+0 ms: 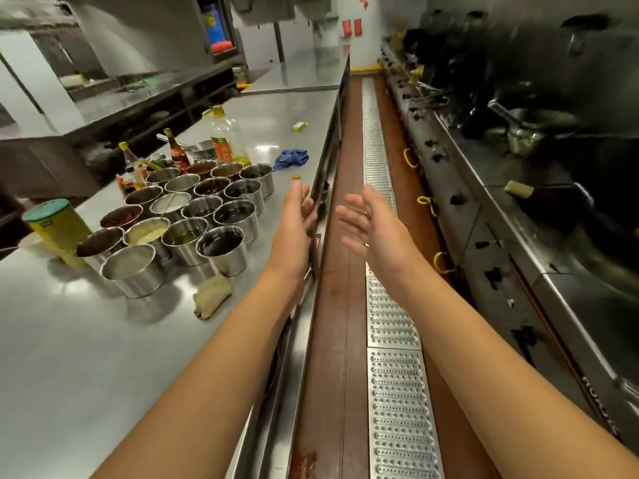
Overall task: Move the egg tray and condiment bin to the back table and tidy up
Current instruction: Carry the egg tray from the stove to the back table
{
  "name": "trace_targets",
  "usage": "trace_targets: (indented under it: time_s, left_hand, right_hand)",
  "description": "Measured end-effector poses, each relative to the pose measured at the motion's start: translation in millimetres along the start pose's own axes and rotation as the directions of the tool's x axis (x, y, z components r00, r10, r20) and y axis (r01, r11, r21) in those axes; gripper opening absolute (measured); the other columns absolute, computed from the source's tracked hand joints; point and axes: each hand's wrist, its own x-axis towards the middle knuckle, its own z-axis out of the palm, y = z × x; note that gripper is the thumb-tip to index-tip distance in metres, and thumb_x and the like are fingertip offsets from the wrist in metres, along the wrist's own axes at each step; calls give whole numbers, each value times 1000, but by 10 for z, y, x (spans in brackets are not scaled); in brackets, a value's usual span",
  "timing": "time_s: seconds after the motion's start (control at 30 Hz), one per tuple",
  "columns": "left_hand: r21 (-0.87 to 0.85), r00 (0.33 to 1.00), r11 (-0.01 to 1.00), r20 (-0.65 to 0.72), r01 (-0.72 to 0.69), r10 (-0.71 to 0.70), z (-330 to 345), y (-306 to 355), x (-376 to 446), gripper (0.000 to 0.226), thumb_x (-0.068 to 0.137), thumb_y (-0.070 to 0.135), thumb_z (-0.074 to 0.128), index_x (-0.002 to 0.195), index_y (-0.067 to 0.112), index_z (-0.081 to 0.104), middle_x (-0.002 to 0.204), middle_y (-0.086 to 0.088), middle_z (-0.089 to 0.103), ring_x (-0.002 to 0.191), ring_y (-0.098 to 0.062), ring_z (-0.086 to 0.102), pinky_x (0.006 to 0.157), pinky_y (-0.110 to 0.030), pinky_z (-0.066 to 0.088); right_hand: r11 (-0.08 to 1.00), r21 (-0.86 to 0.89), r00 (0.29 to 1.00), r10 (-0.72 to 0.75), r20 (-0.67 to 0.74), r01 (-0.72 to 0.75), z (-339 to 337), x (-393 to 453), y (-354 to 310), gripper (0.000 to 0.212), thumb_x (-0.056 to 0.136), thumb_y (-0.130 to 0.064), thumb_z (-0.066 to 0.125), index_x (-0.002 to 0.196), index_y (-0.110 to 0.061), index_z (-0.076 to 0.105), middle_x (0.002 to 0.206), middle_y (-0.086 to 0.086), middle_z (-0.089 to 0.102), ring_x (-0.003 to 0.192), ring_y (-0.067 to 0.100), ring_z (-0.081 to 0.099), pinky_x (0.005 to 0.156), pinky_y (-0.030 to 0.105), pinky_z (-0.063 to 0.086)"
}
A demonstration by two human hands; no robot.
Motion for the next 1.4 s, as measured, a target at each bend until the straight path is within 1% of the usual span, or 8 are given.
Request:
trace_targets:
  time_s: [0.33, 0.7, 0.83, 0.9, 1.0, 1.17, 1.3, 1.4]
  left_hand:
    - [13, 999, 1000, -28, -21, 21, 76, -57, 1202, 59, 100, 57, 25, 149, 27, 38, 153, -1, 40, 137, -14, 42, 104, -30, 27]
    - [-126, 996, 991, 73, -47, 56, 380, -77, 2950, 56, 104, 47, 23, 150, 17, 36, 152, -3, 41, 139, -13, 41, 117, -32, 28]
    - [-135, 985, 991, 172, 0, 24, 760, -242, 3400, 42, 103, 50, 25, 130, 30, 51, 127, 13, 57, 118, 0, 53, 100, -24, 35]
    - [-111, 982, 993, 189, 30, -9, 994, -366, 3677, 49, 102, 53, 26, 139, 29, 46, 138, 7, 52, 124, -5, 50, 93, -22, 35]
    - [-96, 983, 994, 182, 59, -40, 1219, -431, 3967, 54, 101, 54, 26, 145, 27, 42, 148, 2, 46, 132, -10, 47, 107, -30, 32]
    - [-86, 987, 996, 162, -1, 15, 1687, -299, 4363, 42, 102, 53, 26, 127, 32, 52, 125, 11, 56, 110, 0, 56, 92, -23, 38]
    - [-45, 993, 999, 115, -6, 11, 1982, -295, 4742, 55, 100, 58, 28, 143, 28, 45, 144, 4, 48, 124, -8, 51, 109, -35, 31]
    - [-14, 996, 1000, 93, -5, 6, 2120, -361, 4924, 56, 100, 55, 31, 146, 26, 43, 149, 1, 46, 127, -10, 50, 113, -36, 30]
  right_hand:
    - [999, -1, 999, 33, 21, -33, -67, 1146, -178, 57, 101, -50, 37, 145, -13, 46, 142, 9, 55, 132, 20, 51, 114, 43, 36]
    - [996, -90, 993, -40, -115, 30, -98, 2596, -586, 53, 103, -48, 36, 142, -14, 48, 141, 8, 56, 130, 20, 53, 111, 39, 39]
    - [994, -104, 982, -40, -186, 20, -393, 2955, -667, 51, 102, -48, 37, 141, -16, 48, 139, 6, 58, 128, 17, 54, 111, 39, 40]
    - [995, -103, 978, -36, -208, 14, -622, 3178, -703, 52, 102, -48, 38, 142, -16, 48, 139, 5, 58, 127, 16, 54, 111, 39, 40]
    - [994, -110, 977, -37, -211, 14, -864, 3436, -757, 54, 102, -48, 37, 144, -15, 46, 140, 5, 57, 128, 16, 54, 111, 38, 40]
    - [997, -41, 984, -72, -163, 66, -1292, 3853, -1063, 52, 103, -47, 37, 144, -15, 46, 141, 6, 56, 130, 16, 52, 114, 38, 37]
    - [996, -17, 986, -85, -147, 83, -1635, 4202, -1247, 53, 103, -47, 36, 144, -14, 46, 142, 7, 55, 131, 17, 51, 112, 37, 39]
    - [998, 9, 990, -58, -132, 59, -1783, 4472, -1264, 52, 104, -46, 35, 143, -15, 47, 143, 8, 55, 132, 19, 50, 113, 40, 37]
